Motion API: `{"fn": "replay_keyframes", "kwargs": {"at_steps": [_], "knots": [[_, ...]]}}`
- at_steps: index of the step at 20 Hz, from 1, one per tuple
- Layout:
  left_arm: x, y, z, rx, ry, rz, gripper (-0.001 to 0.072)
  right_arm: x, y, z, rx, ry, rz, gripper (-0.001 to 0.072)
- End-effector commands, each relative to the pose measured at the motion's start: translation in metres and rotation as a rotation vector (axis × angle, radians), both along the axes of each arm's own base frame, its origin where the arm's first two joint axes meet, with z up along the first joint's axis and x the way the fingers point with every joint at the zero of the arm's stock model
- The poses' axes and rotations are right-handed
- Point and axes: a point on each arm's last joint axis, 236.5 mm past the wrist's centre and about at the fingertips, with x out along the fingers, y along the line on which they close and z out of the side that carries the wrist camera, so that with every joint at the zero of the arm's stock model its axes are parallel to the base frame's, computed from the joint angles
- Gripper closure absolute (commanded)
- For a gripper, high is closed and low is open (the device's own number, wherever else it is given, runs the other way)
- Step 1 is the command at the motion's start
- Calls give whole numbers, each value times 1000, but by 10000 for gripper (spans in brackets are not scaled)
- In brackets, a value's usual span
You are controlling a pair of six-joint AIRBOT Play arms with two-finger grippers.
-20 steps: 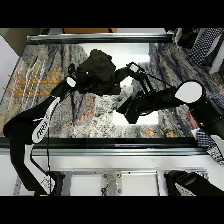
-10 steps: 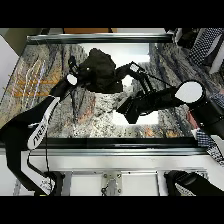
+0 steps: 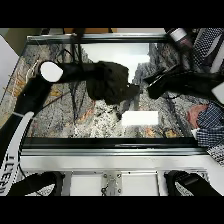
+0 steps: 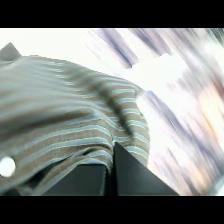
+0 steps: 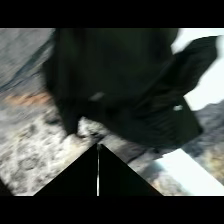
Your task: Fold the clothes and pants, and hang the long-sleeved shirts on hangers.
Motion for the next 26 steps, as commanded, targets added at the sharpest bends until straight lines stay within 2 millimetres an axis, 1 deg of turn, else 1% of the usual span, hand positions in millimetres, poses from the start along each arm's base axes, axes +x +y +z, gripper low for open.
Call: {"fn": "replay_keyframes", "kwargs": {"at_steps": [1, 2, 3, 4, 5, 6, 7, 8, 9, 10, 11, 12, 14, 15, 16, 17, 18, 19, 20, 21, 23, 24, 25, 26], "knots": [[-119, -52, -26, 94, 55, -314, 690, 5, -70, 59, 53, -158, -271, 690], [-137, -66, -40, 101, 66, -349, 690, -1, -77, 64, 63, -158, -289, 690], [-147, -78, -51, 96, 62, -360, 610, -6, -80, 66, 65, -158, -294, 690], [-148, -87, -54, 79, 42, -347, 227, -10, -80, 68, 66, -159, -294, 690], [-142, -90, -50, 57, 22, -317, 19, -11, -81, 69, 66, -161, -293, 690], [-130, -87, -42, 34, 10, -276, 18, -13, -81, 69, 65, -159, -292, 689], [-116, -78, -36, 25, 8, -241, 18, -15, -81, 67, 60, -150, -291, 690], [-100, -64, -31, 18, 28, -196, 18, -18, -81, 63, 52, -131, -288, 689], [-85, -47, -31, 15, 65, -145, 18, -21, -81, 58, 42, -109, -284, 689], [-69, -24, -36, 19, 113, -88, 18, -24, -81, 50, 28, -78, -280, 689], [-58, -2, -46, 29, 163, -39, 18, -27, -81, 41, 13, -44, -276, 687], [-47, 21, -58, 40, 213, 12, 18, -30, -81, 32, -1, -11, -272, 686], [-30, 69, -98, 48, 330, 148, 18, -35, -84, 6, -42, 64, -272, 684], [-24, 91, -121, 49, 386, 217, 18, -36, -86, -11, -64, 106, -274, 679], [-20, 108, -141, 51, 430, 270, 18, -37, -88, -29, -83, 144, -277, 677], [-17, 123, -164, 44, 490, 329, 18, -38, -91, -50, -97, 190, -285, 645], [-16, 132, -182, 20, 554, 377, 18, -39, -97, -71, -97, 247, -313, 419], [-14, 135, -196, -9, 607, 406, 18, -40, -106, -97, -94, 316, -357, 143], [-11, 134, -206, -33, 647, 418, 18, -41, -117, -121, -90, 383, -405, 118], [-6, 132, -212, -44, 669, 419, 18, -45, -129, -148, -87, 457, -458, 117], [9, 120, -213, -72, 676, 399, 17, -55, -142, -200, -42, 617, -516, 117], [20, 117, -211, -71, 662, 391, 18, -58, -141, -223, 12, 699, -535, 113], [29, 110, -209, -73, 651, 379, 17, -59, -136, -243, 69, 761, -541, 110], [37, 108, -208, -73, 641, 374, 17, -57, -130, -262, 115, 808, -534, 92]]}}
